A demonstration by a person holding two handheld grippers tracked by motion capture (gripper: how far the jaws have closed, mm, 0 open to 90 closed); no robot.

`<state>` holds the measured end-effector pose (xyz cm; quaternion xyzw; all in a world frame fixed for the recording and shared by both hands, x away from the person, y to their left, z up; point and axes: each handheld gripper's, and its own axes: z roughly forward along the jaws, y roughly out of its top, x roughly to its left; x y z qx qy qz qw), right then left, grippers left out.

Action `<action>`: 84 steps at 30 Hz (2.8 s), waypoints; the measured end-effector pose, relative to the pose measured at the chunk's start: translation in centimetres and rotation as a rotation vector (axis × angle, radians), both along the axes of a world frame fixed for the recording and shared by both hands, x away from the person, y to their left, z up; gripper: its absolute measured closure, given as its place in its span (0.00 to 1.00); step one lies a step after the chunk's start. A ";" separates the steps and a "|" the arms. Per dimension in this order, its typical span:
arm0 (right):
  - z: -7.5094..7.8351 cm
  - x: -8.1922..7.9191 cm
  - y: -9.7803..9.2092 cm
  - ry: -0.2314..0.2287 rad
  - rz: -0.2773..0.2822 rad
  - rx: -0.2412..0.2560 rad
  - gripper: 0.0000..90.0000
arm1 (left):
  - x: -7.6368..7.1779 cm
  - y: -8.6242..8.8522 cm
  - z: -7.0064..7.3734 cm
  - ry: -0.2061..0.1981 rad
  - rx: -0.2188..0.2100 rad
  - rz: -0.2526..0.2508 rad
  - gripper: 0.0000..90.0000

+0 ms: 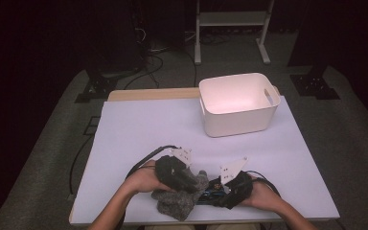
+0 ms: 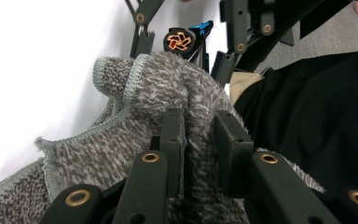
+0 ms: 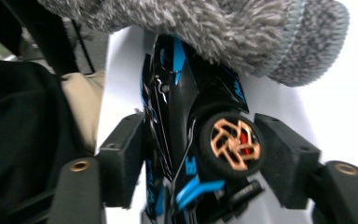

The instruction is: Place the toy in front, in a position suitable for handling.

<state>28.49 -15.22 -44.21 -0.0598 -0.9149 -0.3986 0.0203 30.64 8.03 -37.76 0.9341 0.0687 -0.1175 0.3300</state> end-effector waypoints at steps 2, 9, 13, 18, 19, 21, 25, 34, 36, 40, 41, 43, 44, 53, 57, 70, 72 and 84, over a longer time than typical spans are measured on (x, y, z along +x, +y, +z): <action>-0.1 0.0 0.1 0.007 0.009 0.001 0.45 | -0.2 0.0 0.0 0.001 -0.003 0.001 0.84; -0.3 -0.4 0.4 0.030 0.070 0.009 0.62 | -0.6 0.3 0.3 -0.039 -0.014 -0.002 0.90; -0.2 -0.4 0.5 -0.007 0.056 0.025 0.62 | -0.2 0.8 1.0 -0.065 -0.015 0.024 0.90; 0.5 0.8 0.9 -0.062 0.039 0.010 0.62 | 0.6 1.3 2.3 -0.114 -0.009 0.057 0.90; 0.6 1.1 1.0 -0.063 0.032 0.008 0.62 | 0.8 1.3 2.5 -0.123 -0.008 0.056 0.90; 0.5 1.8 1.0 -0.063 0.033 0.007 0.62 | 1.0 1.1 2.4 -0.129 -0.008 0.065 0.90; -0.4 2.3 0.7 -0.026 0.011 0.018 0.62 | 1.3 0.4 1.0 -0.127 0.029 0.049 0.89; -0.5 1.6 -1.9 -0.005 -0.042 0.043 0.48 | 1.1 0.0 0.6 -0.134 0.039 0.042 0.89; -0.5 1.5 -2.4 -0.003 -0.056 0.061 0.50 | 1.1 -0.2 0.7 -0.136 0.050 0.040 0.89; -0.2 1.5 -2.5 -0.009 -0.065 0.089 0.62 | 0.9 -1.1 0.9 -0.155 0.069 0.022 0.89; -0.2 1.6 -2.4 -0.013 -0.060 0.083 0.62 | 1.0 -1.3 0.9 -0.159 0.075 0.013 0.89; -0.1 1.5 -2.3 -0.022 -0.057 0.076 0.62 | 0.9 -1.9 1.0 -0.160 0.073 0.001 0.89; -0.1 1.4 -2.3 -0.024 -0.060 0.075 0.62 | 0.9 -2.3 1.0 -0.160 0.075 -0.009 0.89; -0.1 1.0 -2.1 -0.046 -0.062 0.079 0.63 | 0.5 -7.2 1.0 -0.172 0.091 -0.099 0.89; -0.3 1.1 -2.3 -0.031 -0.070 0.091 0.62 | 0.6 -8.0 0.9 -0.174 0.090 -0.110 0.89; -0.2 1.0 -2.2 -0.049 -0.064 0.075 0.62 | 1.2 -1.7 1.0 -0.155 0.098 -0.004 0.89; -0.2 1.1 -2.1 -0.053 -0.061 0.073 0.62 | 1.3 0.1 1.2 -0.156 0.097 0.032 0.89; -0.2 1.0 -2.1 -0.058 -0.060 0.067 0.62 | 1.5 4.1 1.2 -0.158 0.128 0.129 0.89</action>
